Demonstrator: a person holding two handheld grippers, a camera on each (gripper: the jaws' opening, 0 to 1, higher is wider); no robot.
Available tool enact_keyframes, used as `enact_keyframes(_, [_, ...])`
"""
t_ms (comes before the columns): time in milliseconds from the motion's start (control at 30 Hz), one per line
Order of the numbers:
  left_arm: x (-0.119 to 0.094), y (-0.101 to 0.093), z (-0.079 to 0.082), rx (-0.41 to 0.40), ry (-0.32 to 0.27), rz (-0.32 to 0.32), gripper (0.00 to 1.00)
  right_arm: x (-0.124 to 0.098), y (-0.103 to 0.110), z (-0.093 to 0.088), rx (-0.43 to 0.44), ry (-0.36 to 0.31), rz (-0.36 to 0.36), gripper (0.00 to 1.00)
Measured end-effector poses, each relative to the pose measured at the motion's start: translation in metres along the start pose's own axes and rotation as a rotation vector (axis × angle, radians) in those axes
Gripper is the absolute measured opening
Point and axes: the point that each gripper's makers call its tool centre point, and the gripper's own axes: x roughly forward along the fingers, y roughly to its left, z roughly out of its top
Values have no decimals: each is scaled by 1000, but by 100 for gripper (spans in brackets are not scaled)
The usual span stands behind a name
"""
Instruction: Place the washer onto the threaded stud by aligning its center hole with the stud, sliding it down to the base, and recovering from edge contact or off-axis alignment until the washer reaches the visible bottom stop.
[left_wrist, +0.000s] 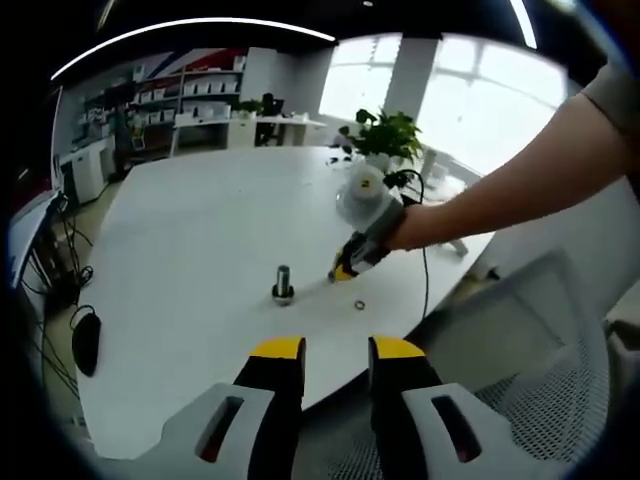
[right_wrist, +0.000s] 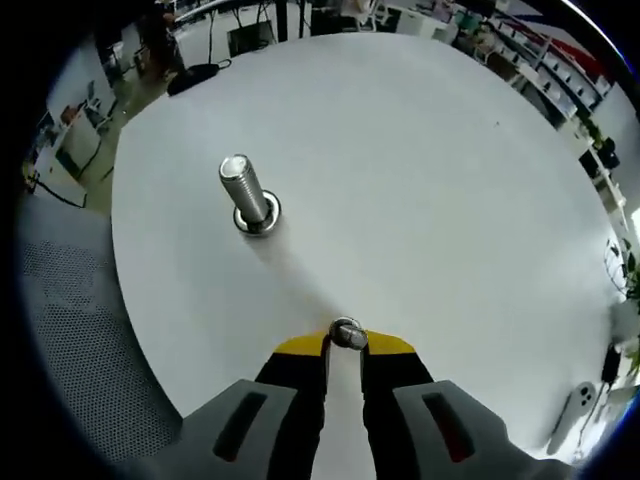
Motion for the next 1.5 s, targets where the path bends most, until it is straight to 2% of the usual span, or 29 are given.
enact_keyframes(300, [1, 0, -3, 3, 17, -4, 23, -4, 0, -4, 39, -14, -2, 15])
enact_keyframes(500, [0, 1, -3, -1, 18, 5, 23, -9, 2, -14, 45, -18, 3, 15])
enact_keyframes(567, [1, 0, -4, 1, 22, 4, 23, -14, 2, -20, -20, -2, -5, 15])
enact_keyframes(733, [1, 0, -6, 6, 30, 4, 23, -21, 7, -27, 2, -5, 18, 15])
enact_keyframes(867, [0, 1, -5, 6, 25, 11, 23, -26, 27, -25, -48, -50, 68, 15])
enact_keyframes(933, [0, 2, -5, 7, 24, 11, 23, -26, 36, -33, -124, -31, 75, 16])
enact_keyframes(1000, [-1, 1, -5, 8, 25, 11, 23, -26, 44, -38, -138, -18, 90, 16])
enact_keyframes(1300, [-1, 0, -6, 14, 25, 11, 24, -26, 53, -50, -130, 4, 84, 17])
enact_keyframes(1500, [-2, 0, -9, 17, 35, 14, 25, -20, 51, -50, -61, 10, 90, 19])
